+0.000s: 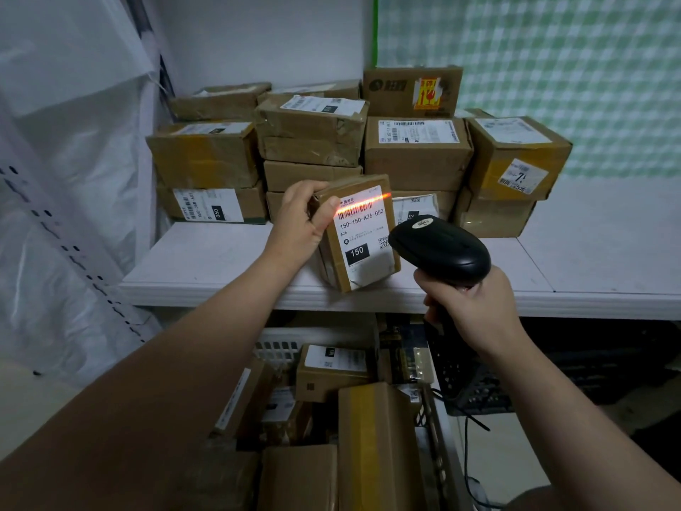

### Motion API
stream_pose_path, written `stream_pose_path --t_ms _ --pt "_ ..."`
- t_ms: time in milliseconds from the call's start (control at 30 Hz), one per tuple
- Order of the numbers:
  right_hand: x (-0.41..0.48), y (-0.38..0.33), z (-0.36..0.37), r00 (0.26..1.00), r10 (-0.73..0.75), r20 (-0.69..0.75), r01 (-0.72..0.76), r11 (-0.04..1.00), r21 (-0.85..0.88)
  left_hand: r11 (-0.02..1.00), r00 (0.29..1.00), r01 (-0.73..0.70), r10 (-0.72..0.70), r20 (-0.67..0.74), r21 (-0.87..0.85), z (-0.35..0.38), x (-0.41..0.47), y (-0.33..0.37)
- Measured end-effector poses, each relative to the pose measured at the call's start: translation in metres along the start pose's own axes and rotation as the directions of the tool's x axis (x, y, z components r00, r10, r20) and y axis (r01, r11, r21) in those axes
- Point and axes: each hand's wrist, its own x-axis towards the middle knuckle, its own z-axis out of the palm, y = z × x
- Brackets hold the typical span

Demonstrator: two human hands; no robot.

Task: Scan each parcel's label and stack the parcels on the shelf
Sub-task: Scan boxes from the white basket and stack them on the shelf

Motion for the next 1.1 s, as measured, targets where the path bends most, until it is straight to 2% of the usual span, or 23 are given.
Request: stream_pose_path --t_ms 633,800,900,1000,1100 --pt "-0.001 0.006 -0.004 1.000 0.008 0.011 -0.008 1.000 0.028 0.998 0.998 0.062 -0.062 -0.022 -0.008 0.002 0.003 0.007" --pt "0.000 0.007 -0.003 0.998 0.040 0.056 -0.044 0.997 0.056 0.991 0.993 0.118 -0.119 -0.006 -0.066 0.002 -0.002 0.011" --pt "0.001 0.008 0.001 0.993 0.072 0.097 -0.081 0.992 0.095 0.978 0.980 0.185 -0.177 0.086 -0.094 0.002 -0.011 0.012" --pt "0.002 0.010 0.006 0.988 0.095 0.118 -0.114 0.980 0.164 0.979 0.964 0.183 -0.162 0.209 -0.085 0.003 -0.023 0.011" --pt "0.004 0.011 0.011 0.982 0.127 0.142 -0.150 0.975 0.164 0.974 0.957 0.184 -0.147 0.249 -0.130 0.002 -0.036 0.013"
